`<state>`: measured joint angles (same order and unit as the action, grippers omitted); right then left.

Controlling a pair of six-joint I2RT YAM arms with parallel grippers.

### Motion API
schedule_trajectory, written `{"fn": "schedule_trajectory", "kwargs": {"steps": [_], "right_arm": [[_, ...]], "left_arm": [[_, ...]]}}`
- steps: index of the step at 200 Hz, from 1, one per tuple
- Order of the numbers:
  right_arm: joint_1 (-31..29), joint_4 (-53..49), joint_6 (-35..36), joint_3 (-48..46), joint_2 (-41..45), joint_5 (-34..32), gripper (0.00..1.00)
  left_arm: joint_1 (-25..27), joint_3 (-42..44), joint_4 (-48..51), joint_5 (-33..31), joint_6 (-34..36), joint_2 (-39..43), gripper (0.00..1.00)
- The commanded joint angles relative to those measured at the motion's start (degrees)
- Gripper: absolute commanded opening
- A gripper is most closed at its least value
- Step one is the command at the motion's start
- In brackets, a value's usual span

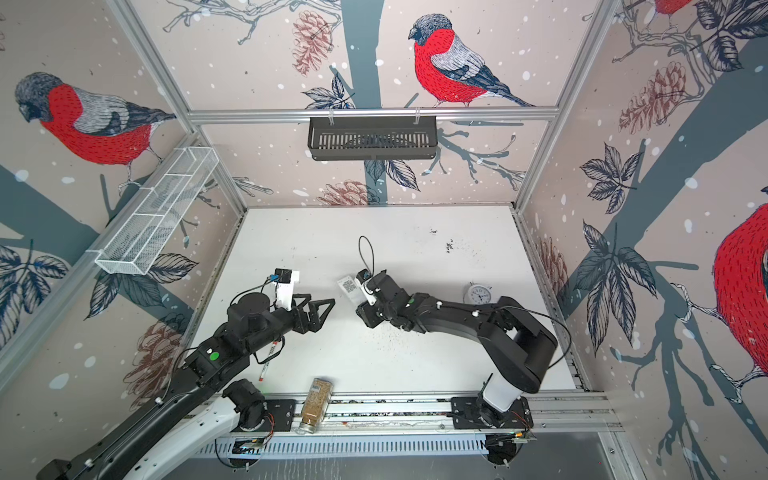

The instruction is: Load the batteries into the remote control

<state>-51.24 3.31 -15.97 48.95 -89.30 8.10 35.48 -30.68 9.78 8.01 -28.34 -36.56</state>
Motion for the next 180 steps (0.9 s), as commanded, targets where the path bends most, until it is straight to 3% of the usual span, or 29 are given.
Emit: {"fn": "schedule_trajectory", "kwargs": {"steps": [1,41,93,128,180], "right_arm": [[2.7,6.6,1.5,-2.6,5.7,12.9,0.47],[10.7,11.9,-0.7,-7.0,15.4,29.8,0.45],[13.4,18.2,-3.1,-10.4,22.7,44.0,0.45],[12.5,30.0,-9.3,-13.7,24.8,51.4,0.44],[7.8,33.1,-9.3,-13.4,24.3,53.9,0.43]], "left_arm": [[-0.1,1.5,-14.3,6.5,-1.0,-1.2,0.98],[0.0,4.1,-27.2,14.5,-2.6,-2.6,0.98],[0.5,7.2,-38.5,22.6,-3.5,-0.9,0.98],[0.8,8.7,-44.0,24.8,-5.2,-1.0,0.98],[1.4,8.9,-49.8,27.1,-6.5,-3.5,0.98]]}}
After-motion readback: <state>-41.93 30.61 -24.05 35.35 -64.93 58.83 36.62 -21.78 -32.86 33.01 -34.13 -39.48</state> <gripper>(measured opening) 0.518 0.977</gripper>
